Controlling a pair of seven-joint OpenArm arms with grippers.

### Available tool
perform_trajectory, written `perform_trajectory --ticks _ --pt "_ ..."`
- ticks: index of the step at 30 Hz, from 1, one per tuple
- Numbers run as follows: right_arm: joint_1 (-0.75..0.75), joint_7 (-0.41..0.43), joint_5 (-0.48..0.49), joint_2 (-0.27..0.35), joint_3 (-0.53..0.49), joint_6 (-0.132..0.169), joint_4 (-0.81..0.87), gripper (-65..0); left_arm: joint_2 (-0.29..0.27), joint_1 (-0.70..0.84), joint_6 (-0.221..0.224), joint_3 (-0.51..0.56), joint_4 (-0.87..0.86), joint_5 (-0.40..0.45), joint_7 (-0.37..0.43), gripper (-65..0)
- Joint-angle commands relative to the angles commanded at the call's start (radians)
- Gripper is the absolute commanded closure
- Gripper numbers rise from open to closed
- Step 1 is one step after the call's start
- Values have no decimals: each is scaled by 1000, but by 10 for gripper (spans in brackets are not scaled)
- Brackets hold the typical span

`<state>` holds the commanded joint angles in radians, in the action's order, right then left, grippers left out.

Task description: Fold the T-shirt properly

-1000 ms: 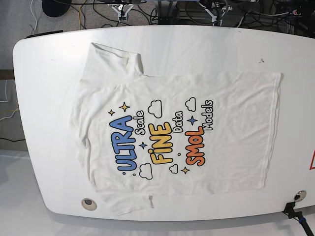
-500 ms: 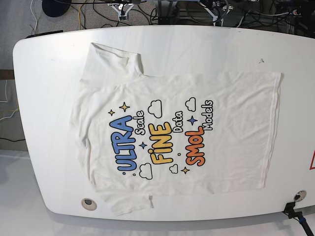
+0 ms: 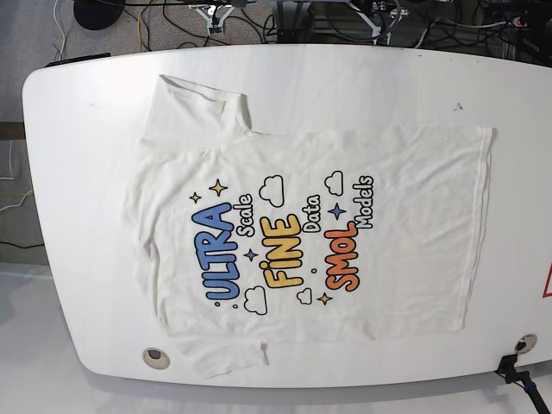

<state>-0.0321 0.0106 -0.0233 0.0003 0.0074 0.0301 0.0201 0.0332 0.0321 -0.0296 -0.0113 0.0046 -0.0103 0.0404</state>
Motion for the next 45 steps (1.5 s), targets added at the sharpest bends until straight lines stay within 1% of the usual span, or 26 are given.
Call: perform_trajectory --ticks 4,5,6,13,19,21,30,35,36,45 --pt "-1 6 0 1 2 -6 0 0 1 0 -2 0 -5 2 5 0" --pt "1 7 -3 1 1 -2 -3 0 0 1 -3 3 -4 2 7 0" --pt "2 11 -5 2 9 5 4 0 2 12 6 0 8 3 4 0" --pt "-2 5 -9 2 10 7 -2 0 2 25 8 -3 8 0 3 0" --pt "-1 8 -7 3 8 3 5 0 0 30 7 2 9 4 18 0" --pt "1 10 -7 2 10 7 4 0 -1 29 6 -2 9 2 19 0" --pt "0 7 -7 5 8 6 8 0 -2 35 8 -2 6 2 22 0" --pt "-6 12 -6 5 7 8 0 0 2 51 8 1 11 -1 33 -2" --pt "-2 18 -18 4 5 6 -2 0 3 38 15 -2 15 3 47 0" --pt "-5 14 -18 6 8 4 -2 0 5 37 18 2 5 7 42 0"
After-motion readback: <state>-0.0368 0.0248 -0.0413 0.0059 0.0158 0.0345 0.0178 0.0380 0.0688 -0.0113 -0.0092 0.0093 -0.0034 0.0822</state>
